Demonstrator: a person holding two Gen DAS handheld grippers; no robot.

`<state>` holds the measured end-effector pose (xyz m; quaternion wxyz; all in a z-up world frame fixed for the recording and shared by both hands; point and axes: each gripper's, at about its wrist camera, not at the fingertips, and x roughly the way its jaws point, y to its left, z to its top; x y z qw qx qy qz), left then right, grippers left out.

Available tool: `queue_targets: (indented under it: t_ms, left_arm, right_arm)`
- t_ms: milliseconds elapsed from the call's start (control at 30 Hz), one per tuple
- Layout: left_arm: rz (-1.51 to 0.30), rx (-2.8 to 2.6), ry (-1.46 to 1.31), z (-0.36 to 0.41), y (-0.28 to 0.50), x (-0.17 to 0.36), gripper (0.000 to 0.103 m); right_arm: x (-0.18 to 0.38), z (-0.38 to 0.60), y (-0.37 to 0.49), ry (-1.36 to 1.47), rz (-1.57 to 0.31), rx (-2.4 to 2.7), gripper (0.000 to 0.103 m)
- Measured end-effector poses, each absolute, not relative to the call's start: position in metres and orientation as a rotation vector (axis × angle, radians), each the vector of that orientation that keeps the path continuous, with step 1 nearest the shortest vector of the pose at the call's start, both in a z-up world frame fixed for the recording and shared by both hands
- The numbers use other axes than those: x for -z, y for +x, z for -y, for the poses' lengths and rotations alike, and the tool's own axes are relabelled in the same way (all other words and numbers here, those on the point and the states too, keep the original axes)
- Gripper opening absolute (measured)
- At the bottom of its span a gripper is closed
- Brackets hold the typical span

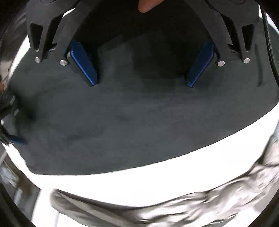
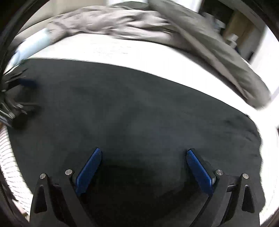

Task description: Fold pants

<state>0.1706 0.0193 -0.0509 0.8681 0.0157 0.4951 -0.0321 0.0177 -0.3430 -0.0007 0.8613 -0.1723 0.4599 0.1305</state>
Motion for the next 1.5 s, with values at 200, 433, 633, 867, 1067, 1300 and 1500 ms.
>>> queue_targets:
  t_ms: [200,433,633,867,1067,1300,1500]
  left_arm:
    - [-0.998,-0.037,-0.036,-0.089,0.143,0.051,0.102]
    - [-0.987,-0.021,-0.047,-0.068,0.164,0.033,0.102]
    - [-0.985,0.122,0.075,0.009,0.21,0.027,0.102]
    - [-1.047,0.022,0.068,-0.031,0.222,0.053,0.103]
    - [-1.015,-0.098,-0.079,-0.108,0.198,0.051,0.102]
    - [-0.96,-0.033,-0.092,-0.076,0.216,0.023,0.102]
    - [-1.014,0.054,-0.03,-0.002,0.275,0.041,0.102]
  right_arm:
    - [0.002,0.486,0.035,-0.2,-1.021,0.149,0.098]
    - [-0.028,0.433,0.024,-0.213,-0.965,-0.019,0.099]
    - [-0.025,0.319,0.028,-0.316,-0.981,-0.314,0.099]
    - [-0.003,0.313,0.032,-0.399,-1.015,-0.327,0.099]
    - [-0.003,0.419,0.049,-0.246,-1.032,0.031,0.101]
    - [-0.042,0.382,0.04,-0.185,-0.957,-0.072,0.1]
    - [-0.03,0.288,0.046,-0.145,-1.005,-0.358,0.1]
